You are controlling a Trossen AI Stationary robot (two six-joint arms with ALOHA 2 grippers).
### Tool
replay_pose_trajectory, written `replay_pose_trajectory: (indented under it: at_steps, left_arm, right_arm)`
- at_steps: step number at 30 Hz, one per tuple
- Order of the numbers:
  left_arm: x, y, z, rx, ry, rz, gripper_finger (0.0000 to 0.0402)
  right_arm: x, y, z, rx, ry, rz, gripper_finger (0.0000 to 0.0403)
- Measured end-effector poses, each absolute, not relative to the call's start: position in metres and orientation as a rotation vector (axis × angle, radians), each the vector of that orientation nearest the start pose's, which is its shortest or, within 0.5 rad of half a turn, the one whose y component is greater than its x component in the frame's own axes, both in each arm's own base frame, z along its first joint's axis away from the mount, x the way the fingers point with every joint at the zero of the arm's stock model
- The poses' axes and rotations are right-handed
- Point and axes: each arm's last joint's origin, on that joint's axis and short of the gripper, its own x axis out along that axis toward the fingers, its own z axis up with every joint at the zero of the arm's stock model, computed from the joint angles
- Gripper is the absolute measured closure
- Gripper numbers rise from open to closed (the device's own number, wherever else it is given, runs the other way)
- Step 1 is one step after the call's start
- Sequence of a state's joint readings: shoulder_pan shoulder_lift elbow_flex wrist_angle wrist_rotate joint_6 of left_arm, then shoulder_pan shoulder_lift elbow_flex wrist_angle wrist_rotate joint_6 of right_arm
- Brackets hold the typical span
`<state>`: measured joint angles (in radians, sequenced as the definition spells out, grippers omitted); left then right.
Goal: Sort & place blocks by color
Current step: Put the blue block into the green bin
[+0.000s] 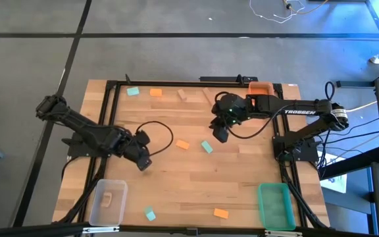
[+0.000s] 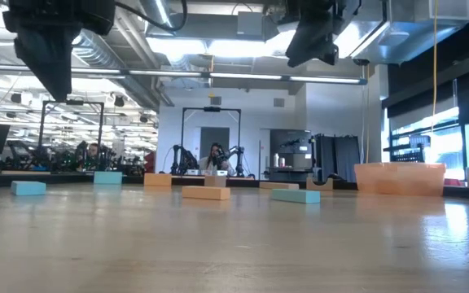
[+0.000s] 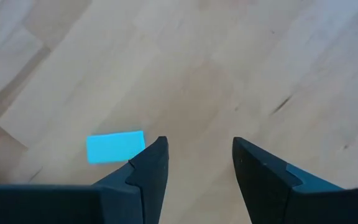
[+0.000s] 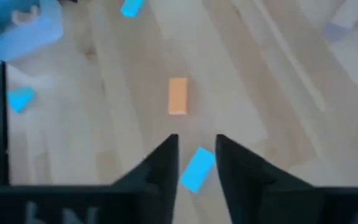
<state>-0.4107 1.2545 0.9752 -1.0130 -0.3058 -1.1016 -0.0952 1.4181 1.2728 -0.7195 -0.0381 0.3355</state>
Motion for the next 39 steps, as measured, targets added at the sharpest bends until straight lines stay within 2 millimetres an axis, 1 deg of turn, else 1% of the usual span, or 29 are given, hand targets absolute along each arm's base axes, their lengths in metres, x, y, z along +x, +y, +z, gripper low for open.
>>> replay_pose_trajectory:
  at_steps: [2,6,9,11,14,18,20,22,25,28,30,34,39]
  left_arm:
    - [0.202,-0.076,0.253,-0.506,1.083,0.560,0.0233]
    - [0.204,-0.073,0.253,-0.512,1.080,0.571,0.0233]
    - [0.204,-0.071,0.253,-0.517,1.077,0.581,0.0233]
    - [0.205,-0.069,0.253,-0.514,1.067,0.596,0.0233]
    - [0.207,-0.065,0.253,-0.489,1.058,0.601,0.0233]
    - [0.209,-0.059,0.253,-0.470,1.062,0.605,0.0233]
    - [0.210,-0.056,0.253,-0.459,1.065,0.606,0.0233]
    - [0.210,-0.053,0.253,-0.456,1.066,0.608,0.0233]
    - [0.212,-0.049,0.253,-0.453,1.068,0.609,0.0233]
    - [0.212,-0.047,0.253,-0.443,1.071,0.607,0.0233]
    - [0.213,-0.045,0.253,-0.434,1.074,0.605,0.0233]
    - [0.213,-0.043,0.253,-0.432,1.077,0.605,0.0233]
    - [0.214,-0.041,0.253,-0.436,1.076,0.610,0.0233]
  right_arm:
    - [0.290,-0.028,0.313,0.366,0.872,-0.248,0.0262]
    - [0.282,-0.029,0.307,0.434,0.957,-0.360,0.0223]
    - [0.280,-0.029,0.300,0.521,1.005,-0.427,0.0204]
    - [0.284,-0.029,0.294,0.575,1.023,-0.468,0.0198]
    - [0.294,-0.029,0.279,0.633,1.071,-0.496,0.0195]
    - [0.312,-0.026,0.249,0.655,1.181,-0.507,0.0198]
    - [0.319,-0.025,0.235,0.636,1.231,-0.492,0.0198]
    - [0.327,-0.025,0.221,0.657,1.269,-0.470,0.0199]
    - [0.337,-0.022,0.205,0.754,1.310,-0.402,0.0199]
    - [0.345,-0.020,0.194,0.852,1.331,-0.334,0.0199]
    - [0.349,-0.019,0.188,0.893,1.336,-0.338,0.0199]
    - [0.352,-0.020,0.177,0.894,1.359,-0.352,0.0199]
    - [0.356,-0.020,0.172,0.845,1.341,-0.374,0.0199]
